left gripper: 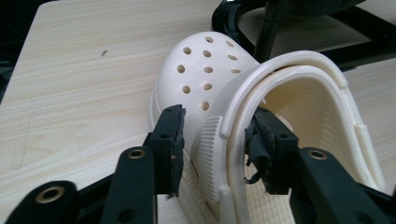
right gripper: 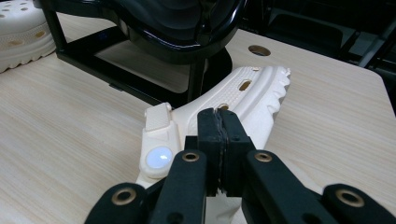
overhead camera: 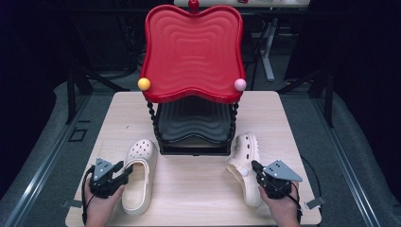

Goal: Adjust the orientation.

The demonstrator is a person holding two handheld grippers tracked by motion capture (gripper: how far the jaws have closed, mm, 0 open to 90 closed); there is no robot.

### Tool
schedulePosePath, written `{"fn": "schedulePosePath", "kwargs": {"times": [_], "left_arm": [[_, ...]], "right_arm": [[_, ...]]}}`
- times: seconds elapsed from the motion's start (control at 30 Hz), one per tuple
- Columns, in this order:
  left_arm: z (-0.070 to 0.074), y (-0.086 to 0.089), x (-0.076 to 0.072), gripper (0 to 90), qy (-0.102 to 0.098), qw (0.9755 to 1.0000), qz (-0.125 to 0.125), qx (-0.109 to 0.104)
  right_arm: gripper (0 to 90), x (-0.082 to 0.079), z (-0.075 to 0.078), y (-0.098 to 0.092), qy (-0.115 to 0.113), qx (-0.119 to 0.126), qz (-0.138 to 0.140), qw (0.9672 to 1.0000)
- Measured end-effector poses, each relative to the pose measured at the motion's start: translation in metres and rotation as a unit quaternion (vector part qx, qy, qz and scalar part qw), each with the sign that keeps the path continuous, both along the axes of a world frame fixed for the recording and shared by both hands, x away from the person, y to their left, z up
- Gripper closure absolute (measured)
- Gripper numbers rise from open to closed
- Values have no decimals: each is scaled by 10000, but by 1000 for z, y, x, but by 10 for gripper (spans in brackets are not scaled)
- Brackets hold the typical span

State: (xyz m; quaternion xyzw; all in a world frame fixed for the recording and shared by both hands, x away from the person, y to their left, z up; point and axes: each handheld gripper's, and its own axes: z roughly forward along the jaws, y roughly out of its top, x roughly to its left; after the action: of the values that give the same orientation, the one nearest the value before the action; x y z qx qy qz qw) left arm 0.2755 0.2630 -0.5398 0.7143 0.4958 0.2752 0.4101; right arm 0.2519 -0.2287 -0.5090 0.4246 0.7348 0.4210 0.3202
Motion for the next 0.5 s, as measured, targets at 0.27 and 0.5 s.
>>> {"fn": "schedulePosePath", "kwargs": {"times": [0.27,0.5], "left_arm": [[-1,2,1,521,21,10000,-18,-44],[-1,3,2,517,74,9999,-32,-81]], "right_arm": [[888,6,-7,3,155,-136,114,9997],[899,5,-6,-1,189,-134,27,9997]]}}
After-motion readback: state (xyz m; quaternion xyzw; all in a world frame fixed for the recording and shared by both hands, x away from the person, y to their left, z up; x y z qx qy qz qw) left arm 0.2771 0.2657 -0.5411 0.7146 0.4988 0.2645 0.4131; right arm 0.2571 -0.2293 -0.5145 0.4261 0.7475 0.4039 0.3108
